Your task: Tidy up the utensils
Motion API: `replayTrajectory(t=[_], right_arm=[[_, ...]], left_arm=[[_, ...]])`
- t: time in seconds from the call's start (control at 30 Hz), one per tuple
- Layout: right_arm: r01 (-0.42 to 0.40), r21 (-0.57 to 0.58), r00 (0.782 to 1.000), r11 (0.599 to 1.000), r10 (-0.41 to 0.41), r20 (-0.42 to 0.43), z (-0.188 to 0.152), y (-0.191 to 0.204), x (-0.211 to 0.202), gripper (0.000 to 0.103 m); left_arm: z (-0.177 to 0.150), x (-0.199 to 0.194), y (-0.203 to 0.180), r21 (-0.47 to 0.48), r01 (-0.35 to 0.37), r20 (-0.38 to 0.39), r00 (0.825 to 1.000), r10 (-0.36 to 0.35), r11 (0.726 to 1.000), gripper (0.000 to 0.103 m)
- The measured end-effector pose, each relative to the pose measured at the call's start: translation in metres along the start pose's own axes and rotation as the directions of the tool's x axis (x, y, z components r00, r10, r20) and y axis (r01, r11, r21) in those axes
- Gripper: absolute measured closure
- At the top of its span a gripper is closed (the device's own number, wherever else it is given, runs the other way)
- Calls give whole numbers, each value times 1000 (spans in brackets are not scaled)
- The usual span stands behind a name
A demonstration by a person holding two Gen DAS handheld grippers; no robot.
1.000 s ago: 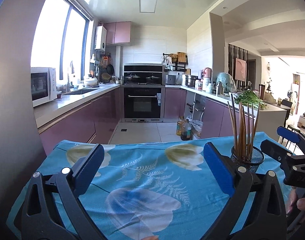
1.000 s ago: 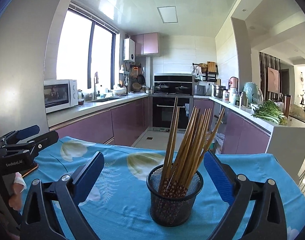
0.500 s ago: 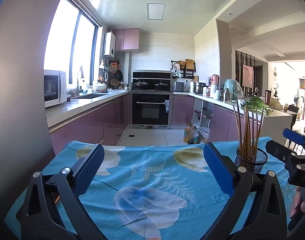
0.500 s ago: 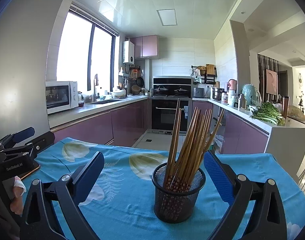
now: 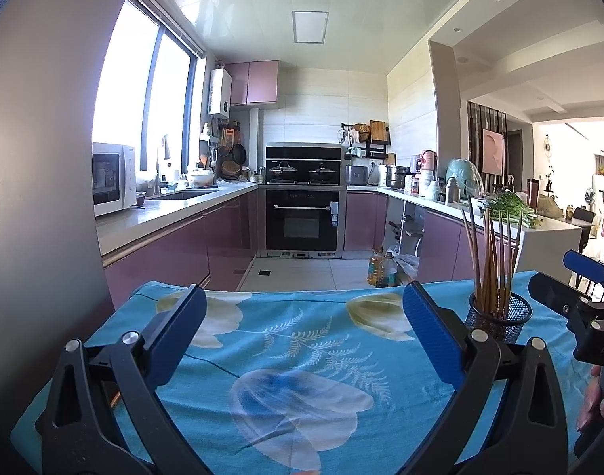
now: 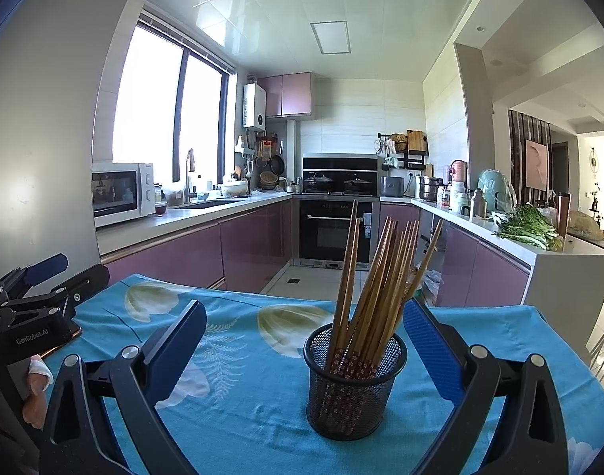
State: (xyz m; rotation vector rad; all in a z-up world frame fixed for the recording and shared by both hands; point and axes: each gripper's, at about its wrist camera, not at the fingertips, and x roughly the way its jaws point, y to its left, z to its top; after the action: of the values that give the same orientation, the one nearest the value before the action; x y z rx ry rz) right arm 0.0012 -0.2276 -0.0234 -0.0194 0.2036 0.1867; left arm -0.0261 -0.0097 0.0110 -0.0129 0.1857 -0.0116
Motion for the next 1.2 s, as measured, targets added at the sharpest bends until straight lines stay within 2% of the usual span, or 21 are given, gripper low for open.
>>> replayTrajectory(t=[1.2], right_arm=[[4, 6, 1000, 1000, -4, 24, 5, 0, -2, 7]], left_arm=[[2, 0, -4, 1, -1, 18, 1000, 1, 1000, 5]])
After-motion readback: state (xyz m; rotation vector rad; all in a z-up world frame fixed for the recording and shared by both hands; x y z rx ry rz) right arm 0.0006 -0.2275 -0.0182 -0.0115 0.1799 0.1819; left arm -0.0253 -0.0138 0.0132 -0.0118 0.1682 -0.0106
